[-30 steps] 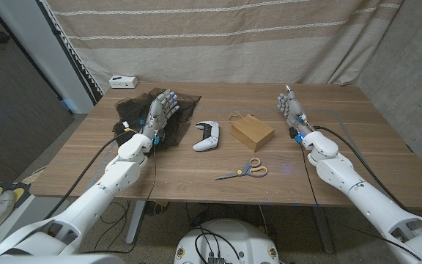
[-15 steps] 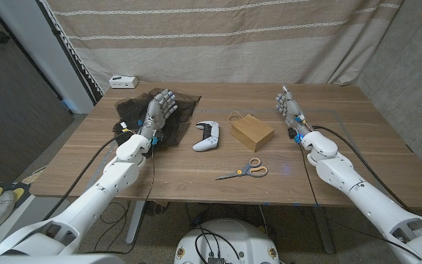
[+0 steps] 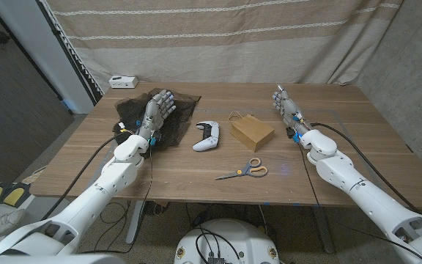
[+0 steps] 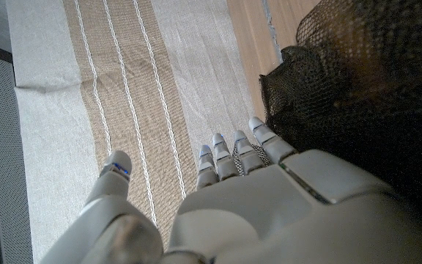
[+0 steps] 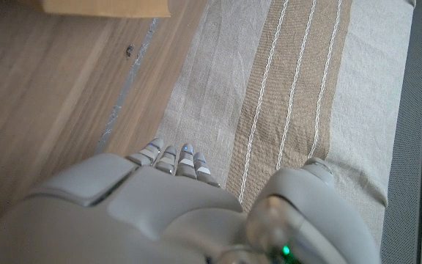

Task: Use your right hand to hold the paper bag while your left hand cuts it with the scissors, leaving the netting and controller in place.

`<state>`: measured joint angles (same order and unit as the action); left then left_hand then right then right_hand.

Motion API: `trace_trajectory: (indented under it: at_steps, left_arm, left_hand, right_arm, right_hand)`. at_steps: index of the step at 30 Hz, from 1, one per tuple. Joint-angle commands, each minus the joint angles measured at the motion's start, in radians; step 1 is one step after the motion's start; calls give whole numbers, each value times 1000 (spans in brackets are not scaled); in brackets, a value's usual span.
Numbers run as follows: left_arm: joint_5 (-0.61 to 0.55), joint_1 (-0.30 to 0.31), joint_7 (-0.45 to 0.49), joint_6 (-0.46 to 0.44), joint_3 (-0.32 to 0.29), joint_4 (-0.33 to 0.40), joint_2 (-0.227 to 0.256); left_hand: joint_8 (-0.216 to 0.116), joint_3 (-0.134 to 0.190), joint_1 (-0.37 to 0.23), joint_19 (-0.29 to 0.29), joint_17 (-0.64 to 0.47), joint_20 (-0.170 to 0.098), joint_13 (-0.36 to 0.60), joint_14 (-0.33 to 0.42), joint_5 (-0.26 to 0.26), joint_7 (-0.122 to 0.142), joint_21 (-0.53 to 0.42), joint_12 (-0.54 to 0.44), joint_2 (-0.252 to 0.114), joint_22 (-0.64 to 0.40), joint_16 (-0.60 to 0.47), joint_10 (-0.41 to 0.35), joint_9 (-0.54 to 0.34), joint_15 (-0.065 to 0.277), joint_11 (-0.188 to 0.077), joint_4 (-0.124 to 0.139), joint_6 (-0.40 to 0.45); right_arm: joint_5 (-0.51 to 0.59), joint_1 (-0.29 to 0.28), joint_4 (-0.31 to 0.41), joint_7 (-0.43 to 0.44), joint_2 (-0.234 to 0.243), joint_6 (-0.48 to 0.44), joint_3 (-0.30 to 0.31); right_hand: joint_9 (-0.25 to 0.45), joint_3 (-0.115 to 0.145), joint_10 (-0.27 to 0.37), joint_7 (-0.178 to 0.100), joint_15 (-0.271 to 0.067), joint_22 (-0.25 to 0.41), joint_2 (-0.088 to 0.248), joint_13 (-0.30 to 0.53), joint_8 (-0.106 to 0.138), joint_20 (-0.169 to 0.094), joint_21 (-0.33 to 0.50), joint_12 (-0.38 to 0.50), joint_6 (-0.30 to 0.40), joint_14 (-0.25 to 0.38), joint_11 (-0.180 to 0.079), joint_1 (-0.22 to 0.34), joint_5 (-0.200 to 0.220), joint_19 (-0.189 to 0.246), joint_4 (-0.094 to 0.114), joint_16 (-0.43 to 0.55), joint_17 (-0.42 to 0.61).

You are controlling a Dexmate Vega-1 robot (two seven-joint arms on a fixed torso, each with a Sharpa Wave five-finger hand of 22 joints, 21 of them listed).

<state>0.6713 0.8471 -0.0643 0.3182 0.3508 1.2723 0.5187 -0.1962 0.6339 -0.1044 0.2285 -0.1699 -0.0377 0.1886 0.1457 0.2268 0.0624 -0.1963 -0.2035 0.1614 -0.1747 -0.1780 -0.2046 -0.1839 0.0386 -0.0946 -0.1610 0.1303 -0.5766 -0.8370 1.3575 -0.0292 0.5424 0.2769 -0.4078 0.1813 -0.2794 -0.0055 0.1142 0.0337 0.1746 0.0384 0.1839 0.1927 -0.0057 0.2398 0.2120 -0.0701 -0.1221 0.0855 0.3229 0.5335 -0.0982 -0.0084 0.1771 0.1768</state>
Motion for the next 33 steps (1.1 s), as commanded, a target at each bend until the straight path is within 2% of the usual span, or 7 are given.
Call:
trace_trajectory:
  at_steps: [1, 14, 21, 33]
  left_arm:
    - [0, 9, 3, 8, -7, 3, 6]
    - [1, 17, 1, 9, -14, 7, 18]
    - [-5, 19, 9, 8, -11, 17, 19]
    - [-16, 36, 35, 11, -10, 40, 17]
  left_hand:
    - [-5, -4, -11, -1, -5, -38, 4, -2, 6, 3, 1, -3, 1, -3, -3, -4, -4, 67, 7, -1, 4]
    - [-4, -7, -14, -2, -5, -37, 4, -5, 6, 3, 1, -3, 0, -3, -3, -4, -4, 65, 9, 0, 3]
    - [-3, -8, -15, -3, -5, -37, 4, -5, 5, 3, 1, -3, -1, -3, -4, -4, -4, 65, 9, 0, 3]
    - [-4, -11, -18, -3, -5, -39, 4, -5, 5, 2, 1, -3, -1, -3, -4, -6, -4, 66, 7, 0, 5]
  right_arm:
    - [54, 19, 3, 8, 1, 5, -30]
    - [110, 25, 23, 12, 19, 19, -48]
    - [142, 33, 40, 7, 37, 22, -56]
    - [175, 6, 90, 8, 80, 18, -54]
  right_hand:
    - [3, -6, 6, 19, -11, 3, -4, 4, 7, -8, -1, 7, 7, -1, -1, 15, 9, 0, -7, 3, 2]
    - [3, -15, 17, 6, -22, 3, -16, 4, 9, -9, -6, 11, 18, 7, -15, 15, 8, 6, -10, 7, 2]
    - [3, -18, 26, 2, -28, 3, -19, 4, 11, -10, -8, 14, 27, 13, -14, 13, 8, 11, -9, 9, 2]
    - [3, -19, 34, -1, -34, 3, -20, 4, 13, -9, -10, 17, 35, 21, -19, 15, 10, 15, -11, 10, 2]
